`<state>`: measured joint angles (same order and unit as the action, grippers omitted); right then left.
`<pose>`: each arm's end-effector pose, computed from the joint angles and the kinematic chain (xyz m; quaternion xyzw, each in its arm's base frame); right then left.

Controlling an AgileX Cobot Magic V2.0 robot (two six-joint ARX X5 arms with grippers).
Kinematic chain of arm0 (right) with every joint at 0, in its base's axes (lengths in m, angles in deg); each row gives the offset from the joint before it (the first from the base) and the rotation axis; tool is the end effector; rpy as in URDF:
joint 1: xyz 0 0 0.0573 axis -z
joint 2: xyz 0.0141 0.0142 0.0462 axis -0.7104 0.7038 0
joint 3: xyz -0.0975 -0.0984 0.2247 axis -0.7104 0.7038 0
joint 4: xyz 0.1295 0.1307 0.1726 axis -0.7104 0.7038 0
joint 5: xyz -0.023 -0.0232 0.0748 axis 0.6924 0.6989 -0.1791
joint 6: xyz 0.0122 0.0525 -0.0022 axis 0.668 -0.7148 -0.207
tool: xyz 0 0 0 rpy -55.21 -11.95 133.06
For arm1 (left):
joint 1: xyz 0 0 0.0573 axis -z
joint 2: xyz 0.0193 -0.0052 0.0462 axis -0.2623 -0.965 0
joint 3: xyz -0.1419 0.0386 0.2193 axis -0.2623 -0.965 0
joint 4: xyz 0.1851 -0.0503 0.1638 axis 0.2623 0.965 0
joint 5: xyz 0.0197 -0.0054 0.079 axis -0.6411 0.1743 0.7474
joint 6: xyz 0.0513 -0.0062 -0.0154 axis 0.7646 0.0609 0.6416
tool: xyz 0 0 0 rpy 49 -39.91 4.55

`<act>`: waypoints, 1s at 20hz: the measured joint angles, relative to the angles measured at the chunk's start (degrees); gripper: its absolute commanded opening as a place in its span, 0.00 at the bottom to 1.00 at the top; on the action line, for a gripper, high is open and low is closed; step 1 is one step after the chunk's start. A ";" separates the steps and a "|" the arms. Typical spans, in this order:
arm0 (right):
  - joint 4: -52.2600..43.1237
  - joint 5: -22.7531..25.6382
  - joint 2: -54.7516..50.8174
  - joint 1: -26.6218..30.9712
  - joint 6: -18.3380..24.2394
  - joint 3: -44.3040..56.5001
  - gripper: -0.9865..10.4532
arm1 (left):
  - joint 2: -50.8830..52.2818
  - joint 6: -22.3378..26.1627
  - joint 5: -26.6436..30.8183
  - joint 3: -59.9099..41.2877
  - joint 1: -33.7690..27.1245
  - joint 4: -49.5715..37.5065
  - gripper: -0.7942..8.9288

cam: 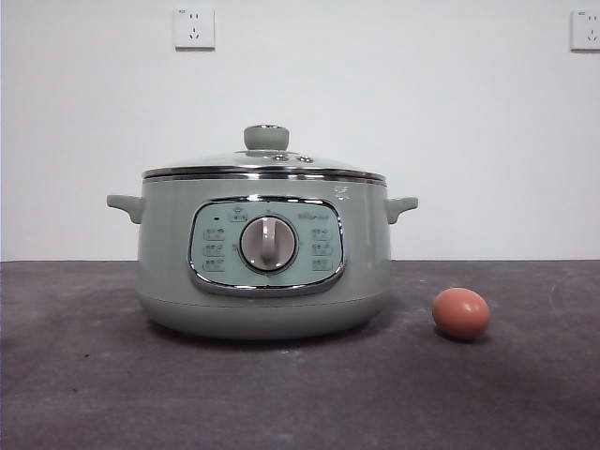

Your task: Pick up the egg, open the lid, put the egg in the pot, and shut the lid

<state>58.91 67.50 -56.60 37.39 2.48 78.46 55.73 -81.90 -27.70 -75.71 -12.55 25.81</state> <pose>0.0858 0.0171 0.2014 0.1866 0.0392 0.1538 0.9695 0.0876 -0.0104 0.1869 -0.1744 0.0586 -0.1250 0.9749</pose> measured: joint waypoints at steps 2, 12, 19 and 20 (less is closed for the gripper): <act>1.40 0.00 1.75 0.00 -0.17 -3.17 0.08 | -0.48 -0.52 -0.72 3.28 0.00 1.88 0.08; 21.49 -5.81 17.79 -0.02 9.42 -26.29 0.08 | -10.40 1.60 -9.60 20.31 0.00 12.94 0.07; 41.00 -9.22 31.19 -0.04 20.02 -43.12 0.08 | -21.40 9.70 -20.85 31.71 0.00 24.85 0.07; 43.60 -9.22 32.87 -0.13 21.16 -45.13 0.08 | -22.75 11.02 -22.34 33.29 0.00 26.60 0.07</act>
<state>102.51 58.28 -23.73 37.26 23.64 33.32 32.97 -70.89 -50.04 -42.42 -12.55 52.41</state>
